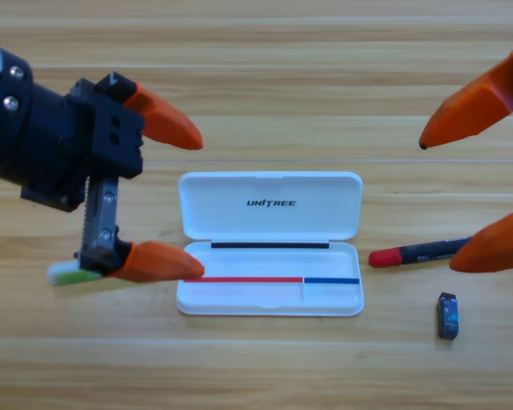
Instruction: Clean up eraser and pencils
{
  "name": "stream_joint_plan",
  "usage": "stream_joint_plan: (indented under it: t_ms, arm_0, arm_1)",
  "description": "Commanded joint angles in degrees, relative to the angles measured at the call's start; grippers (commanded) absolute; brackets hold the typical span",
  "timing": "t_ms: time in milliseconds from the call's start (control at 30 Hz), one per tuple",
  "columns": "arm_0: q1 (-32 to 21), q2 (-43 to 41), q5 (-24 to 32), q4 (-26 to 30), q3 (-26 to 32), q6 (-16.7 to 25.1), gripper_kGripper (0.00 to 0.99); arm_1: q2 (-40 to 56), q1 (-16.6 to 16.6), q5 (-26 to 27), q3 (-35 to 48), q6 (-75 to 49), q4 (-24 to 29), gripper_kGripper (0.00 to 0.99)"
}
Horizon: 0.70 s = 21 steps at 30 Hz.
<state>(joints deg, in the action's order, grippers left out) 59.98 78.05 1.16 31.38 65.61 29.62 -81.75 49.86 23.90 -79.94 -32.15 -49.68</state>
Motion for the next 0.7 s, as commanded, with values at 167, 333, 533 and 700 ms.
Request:
stream_joint_plan:
  t_ms: [167,333,533,700]
  arm_0:
    - [1.01,-0.62,-0.28,1.31,0.57,-0.44,0.988]
    - [1.01,-0.79,-0.63,1.66,0.48,-0.17,0.988]
    - [0.92,0.09,-6.26,6.94,4.44,2.73,0.988]
    - [-4.0,0.26,-17.68,11.24,6.99,6.68,0.988]
  arm_1:
    - [0.18,1.2,-0.61,2.07,1.22,0.99,0.979]
    - [3.61,-0.91,-1.67,2.78,5.0,0.9,0.979]
    - [5.9,-2.58,-13.36,2.78,17.56,-2.18,0.979]
    - [3.88,-2.58,-16.17,4.62,30.13,-3.76,0.979]
